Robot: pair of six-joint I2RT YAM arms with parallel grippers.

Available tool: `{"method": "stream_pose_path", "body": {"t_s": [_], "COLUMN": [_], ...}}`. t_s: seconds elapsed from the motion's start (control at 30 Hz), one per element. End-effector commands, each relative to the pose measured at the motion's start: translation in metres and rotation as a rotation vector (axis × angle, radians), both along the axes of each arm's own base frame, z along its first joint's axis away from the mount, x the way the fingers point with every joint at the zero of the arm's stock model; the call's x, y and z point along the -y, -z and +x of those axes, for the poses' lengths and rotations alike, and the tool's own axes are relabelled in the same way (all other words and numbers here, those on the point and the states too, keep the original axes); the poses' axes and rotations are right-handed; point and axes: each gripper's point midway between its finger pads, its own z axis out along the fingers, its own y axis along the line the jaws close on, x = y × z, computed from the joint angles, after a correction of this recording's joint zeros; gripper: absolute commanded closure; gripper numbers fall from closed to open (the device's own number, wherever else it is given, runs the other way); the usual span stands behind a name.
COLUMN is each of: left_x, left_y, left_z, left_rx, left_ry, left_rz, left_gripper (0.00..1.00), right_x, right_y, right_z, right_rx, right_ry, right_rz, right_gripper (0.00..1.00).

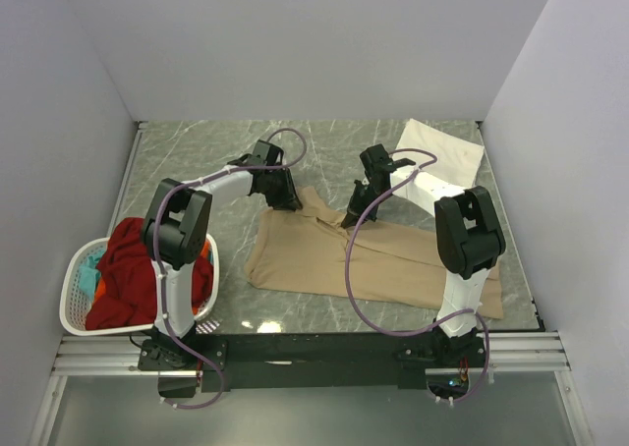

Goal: Fold and stack the t-shirts
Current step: Fold the tshirt

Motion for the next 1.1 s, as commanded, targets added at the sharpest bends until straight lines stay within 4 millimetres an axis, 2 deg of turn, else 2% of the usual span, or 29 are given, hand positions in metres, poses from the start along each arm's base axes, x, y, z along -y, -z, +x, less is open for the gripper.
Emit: {"method": "stream_pose_path", "body": {"t_s": [0.0,0.13,0.2,0.23,0.3,0.33,0.5,0.7,0.8,1.07], "left_x": [0.005,0.008,0.007,0.006,0.004,0.003,0.001,0.001,-0.001,-0.017], "left_y": [-0.005,0.001,0.001,-0.002,-0.002,-0.003,-0.012,-0.054,-0.063,-0.066], "left_z": [0.009,0.008,0.011,0.011,0.012,0.012,0.013,0.012,0.003,-0.034], "left_rx": [0.044,0.037,0.043,0.05,0.056,0.059,0.079,0.151,0.152,0.093], "left_ry": [0.024,0.034,0.029,0.026,0.02,0.018,0.013,0.008,0.01,0.026], "left_rz": [0.023,0.029,0.041,0.045,0.055,0.057,0.066,0.027,0.013,0.032], "left_gripper": [0.69,0.73,0.81,0.9,0.99,1.0,1.0,1.0,1.0,1.0], "right_x": [-0.003,-0.002,-0.002,-0.002,-0.002,-0.002,-0.002,0.0,0.003,-0.001], "right_y": [-0.012,-0.012,-0.013,-0.013,-0.014,-0.014,-0.015,-0.019,-0.021,-0.033], "right_z": [0.009,0.01,0.01,0.01,0.01,0.01,0.009,0.005,0.003,-0.009], "right_rx": [0.035,0.035,0.035,0.035,0.037,0.038,0.041,0.05,0.055,0.084], "right_ry": [-0.003,-0.003,0.001,0.001,0.001,-0.001,-0.002,-0.002,-0.008,-0.074], "right_rz": [0.024,0.02,0.019,0.019,0.02,0.019,0.021,0.018,0.0,-0.058], "right_gripper": [1.0,1.0,1.0,1.0,1.0,1.0,1.0,1.0,1.0,1.0]}}
